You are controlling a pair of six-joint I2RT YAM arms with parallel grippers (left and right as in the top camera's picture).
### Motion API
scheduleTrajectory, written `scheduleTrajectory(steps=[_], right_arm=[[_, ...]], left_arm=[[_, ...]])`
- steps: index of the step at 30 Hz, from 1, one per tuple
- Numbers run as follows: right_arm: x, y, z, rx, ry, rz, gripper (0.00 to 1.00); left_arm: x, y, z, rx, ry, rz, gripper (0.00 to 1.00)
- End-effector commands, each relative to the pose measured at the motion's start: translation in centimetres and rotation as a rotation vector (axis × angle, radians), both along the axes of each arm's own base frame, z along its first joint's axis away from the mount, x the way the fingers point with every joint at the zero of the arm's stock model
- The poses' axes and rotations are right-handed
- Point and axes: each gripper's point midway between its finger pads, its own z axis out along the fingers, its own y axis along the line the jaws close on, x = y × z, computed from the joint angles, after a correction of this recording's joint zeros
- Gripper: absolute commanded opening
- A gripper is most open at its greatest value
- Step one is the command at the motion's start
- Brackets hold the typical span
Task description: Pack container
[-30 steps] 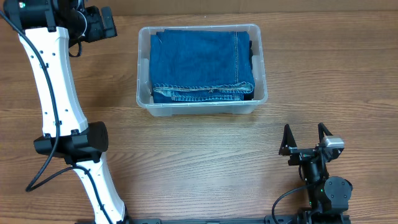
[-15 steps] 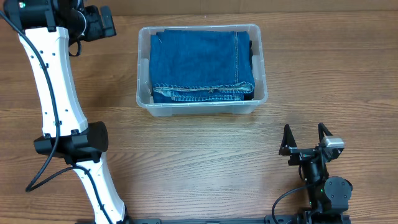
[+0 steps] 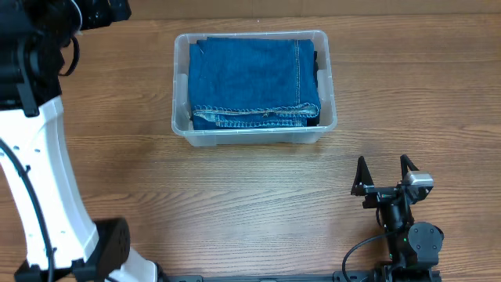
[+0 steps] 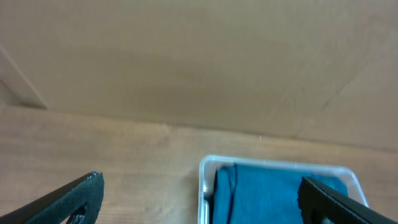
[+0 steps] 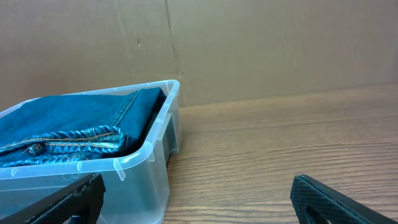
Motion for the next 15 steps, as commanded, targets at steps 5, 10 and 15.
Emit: scheduleTrajectory(steps=[5,10,15], right_arm=[[0.0,-0.3,-0.3,-0.003,0.000,-0.012,1.00],[0.0,-0.3,-0.3,-0.003,0.000,-0.012,1.00],[0.0,-0.3,-0.3,-0.003,0.000,-0.012,1.00]], left_arm=[[-5.4,-0.3,-6.3,0.005,0.015,0.016,1.00],[-10.0,-0.5,-13.8,0.008,-0.046,0.016,1.00],[-14.2,-0.8,-19.8,0.017,-0.210,0.017,1.00]])
